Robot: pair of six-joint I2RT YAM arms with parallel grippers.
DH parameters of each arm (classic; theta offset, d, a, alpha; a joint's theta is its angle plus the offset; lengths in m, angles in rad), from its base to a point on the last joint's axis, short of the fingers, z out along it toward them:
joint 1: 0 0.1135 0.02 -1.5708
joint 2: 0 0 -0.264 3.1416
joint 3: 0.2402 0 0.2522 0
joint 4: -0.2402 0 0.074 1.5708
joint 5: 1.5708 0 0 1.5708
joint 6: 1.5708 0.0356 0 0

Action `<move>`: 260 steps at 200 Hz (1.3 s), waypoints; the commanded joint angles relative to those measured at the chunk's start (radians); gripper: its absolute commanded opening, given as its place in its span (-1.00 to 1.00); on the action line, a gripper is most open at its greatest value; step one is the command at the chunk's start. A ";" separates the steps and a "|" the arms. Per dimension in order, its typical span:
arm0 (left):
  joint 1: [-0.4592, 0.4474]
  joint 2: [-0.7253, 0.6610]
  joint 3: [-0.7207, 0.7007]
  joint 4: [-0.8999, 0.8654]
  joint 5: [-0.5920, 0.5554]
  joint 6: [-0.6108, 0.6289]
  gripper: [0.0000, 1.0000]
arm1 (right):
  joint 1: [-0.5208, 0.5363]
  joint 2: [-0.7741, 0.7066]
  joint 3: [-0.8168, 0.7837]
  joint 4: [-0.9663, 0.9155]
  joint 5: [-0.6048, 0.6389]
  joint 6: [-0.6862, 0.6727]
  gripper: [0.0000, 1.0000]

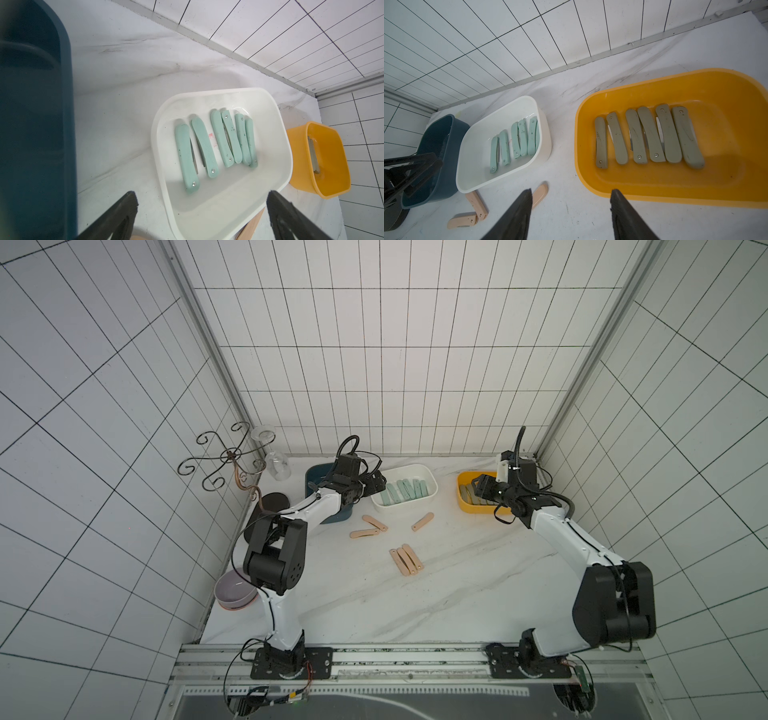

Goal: Place the fruit knives into the storage box by color
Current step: Move the storage box to the center of the board.

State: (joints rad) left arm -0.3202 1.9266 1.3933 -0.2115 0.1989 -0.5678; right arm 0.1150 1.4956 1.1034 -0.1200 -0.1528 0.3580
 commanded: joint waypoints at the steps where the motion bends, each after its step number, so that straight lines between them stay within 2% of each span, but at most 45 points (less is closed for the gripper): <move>1: -0.006 0.040 0.050 -0.039 -0.036 -0.007 0.95 | -0.014 -0.026 -0.054 -0.004 -0.015 0.018 0.23; 56: -0.015 0.105 0.099 -0.064 -0.043 -0.008 0.95 | -0.016 -0.049 -0.060 -0.004 -0.021 0.036 0.23; 174: -0.089 0.330 0.404 -0.098 0.017 -0.007 0.95 | -0.018 -0.079 -0.115 -0.012 -0.010 0.043 0.23; 260: -0.128 0.413 0.533 -0.110 0.042 -0.028 0.95 | -0.018 -0.084 -0.120 -0.019 -0.005 0.042 0.23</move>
State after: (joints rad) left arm -0.4400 2.3104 1.8721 -0.3187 0.2214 -0.5865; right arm 0.1089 1.4433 1.0336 -0.1238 -0.1589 0.3996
